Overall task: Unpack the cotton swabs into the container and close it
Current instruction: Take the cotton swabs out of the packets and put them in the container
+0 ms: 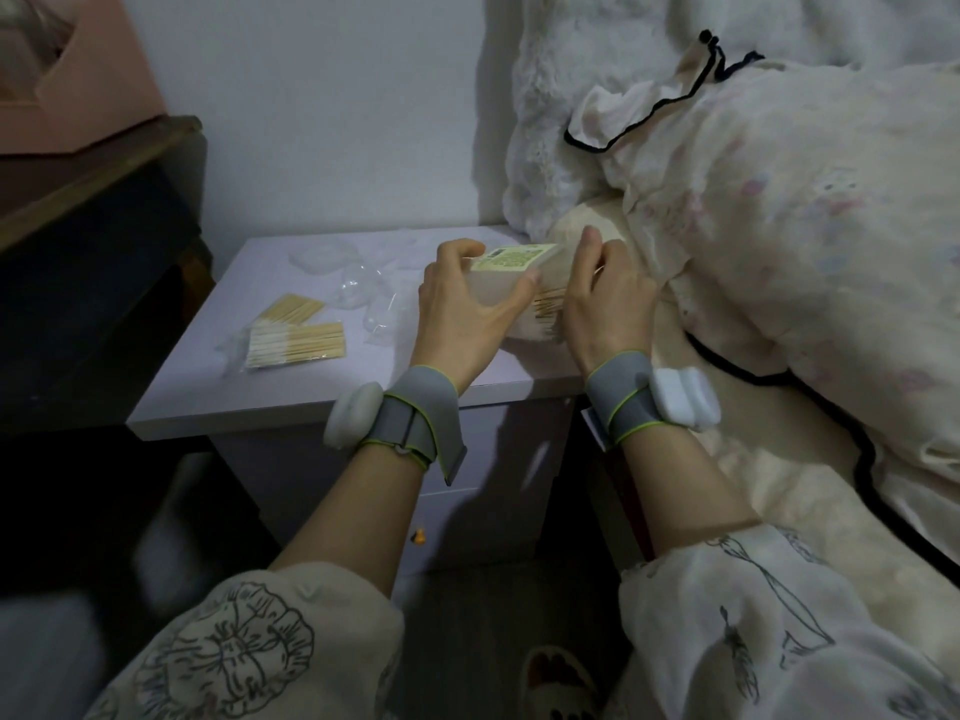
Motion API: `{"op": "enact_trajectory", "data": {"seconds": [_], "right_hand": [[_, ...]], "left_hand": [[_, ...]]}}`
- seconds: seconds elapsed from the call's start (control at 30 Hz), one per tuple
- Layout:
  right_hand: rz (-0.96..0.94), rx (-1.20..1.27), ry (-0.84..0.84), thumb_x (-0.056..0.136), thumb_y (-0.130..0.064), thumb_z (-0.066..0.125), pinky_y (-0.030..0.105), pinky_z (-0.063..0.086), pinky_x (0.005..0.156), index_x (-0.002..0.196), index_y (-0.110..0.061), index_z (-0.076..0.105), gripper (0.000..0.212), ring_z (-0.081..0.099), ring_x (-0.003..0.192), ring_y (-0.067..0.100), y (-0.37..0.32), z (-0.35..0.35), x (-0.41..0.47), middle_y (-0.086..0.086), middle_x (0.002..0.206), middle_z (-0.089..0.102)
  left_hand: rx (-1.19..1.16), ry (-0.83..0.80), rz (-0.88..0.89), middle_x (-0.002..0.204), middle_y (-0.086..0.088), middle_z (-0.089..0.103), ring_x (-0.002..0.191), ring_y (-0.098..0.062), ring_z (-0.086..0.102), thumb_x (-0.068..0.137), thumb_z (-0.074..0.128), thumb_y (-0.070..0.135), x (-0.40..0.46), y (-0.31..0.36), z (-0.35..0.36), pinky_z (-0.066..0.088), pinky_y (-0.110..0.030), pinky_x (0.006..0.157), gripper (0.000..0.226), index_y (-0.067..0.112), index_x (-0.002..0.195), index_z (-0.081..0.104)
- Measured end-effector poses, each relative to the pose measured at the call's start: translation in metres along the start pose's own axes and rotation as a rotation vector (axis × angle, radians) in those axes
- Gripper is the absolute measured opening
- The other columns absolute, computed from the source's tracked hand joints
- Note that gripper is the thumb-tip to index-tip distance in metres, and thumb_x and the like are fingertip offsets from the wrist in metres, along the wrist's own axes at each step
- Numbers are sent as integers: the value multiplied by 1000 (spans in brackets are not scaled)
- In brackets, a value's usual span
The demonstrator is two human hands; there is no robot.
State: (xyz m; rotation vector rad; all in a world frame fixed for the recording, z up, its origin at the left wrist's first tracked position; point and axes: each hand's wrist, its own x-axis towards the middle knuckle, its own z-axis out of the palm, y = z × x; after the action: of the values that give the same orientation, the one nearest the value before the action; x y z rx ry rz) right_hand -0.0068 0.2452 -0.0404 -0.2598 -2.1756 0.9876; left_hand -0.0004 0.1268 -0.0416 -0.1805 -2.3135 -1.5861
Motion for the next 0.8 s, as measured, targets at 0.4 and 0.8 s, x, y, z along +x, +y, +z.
{"op": "enact_trajectory", "data": {"seconds": [0.4, 0.8], "right_hand": [[21, 127, 66, 92, -35, 19, 40, 30, 94, 100, -2, 55, 49, 48, 107, 34, 3, 11, 1, 21, 108, 57], [300, 385, -8, 99, -17, 27, 31, 35, 96, 109, 1, 58, 37, 52, 112, 29, 9, 5, 9, 18, 115, 61]], "left_hand": [[-44, -57, 29, 120, 0, 48, 114, -22, 47, 79, 69, 39, -5, 3, -2, 44, -40, 98, 48, 26, 115, 41], [-21, -53, 21, 119, 2, 47, 116, -24, 48, 81, 68, 38, 0, -1, 3, 44, -41, 98, 51, 21, 121, 41]]}}
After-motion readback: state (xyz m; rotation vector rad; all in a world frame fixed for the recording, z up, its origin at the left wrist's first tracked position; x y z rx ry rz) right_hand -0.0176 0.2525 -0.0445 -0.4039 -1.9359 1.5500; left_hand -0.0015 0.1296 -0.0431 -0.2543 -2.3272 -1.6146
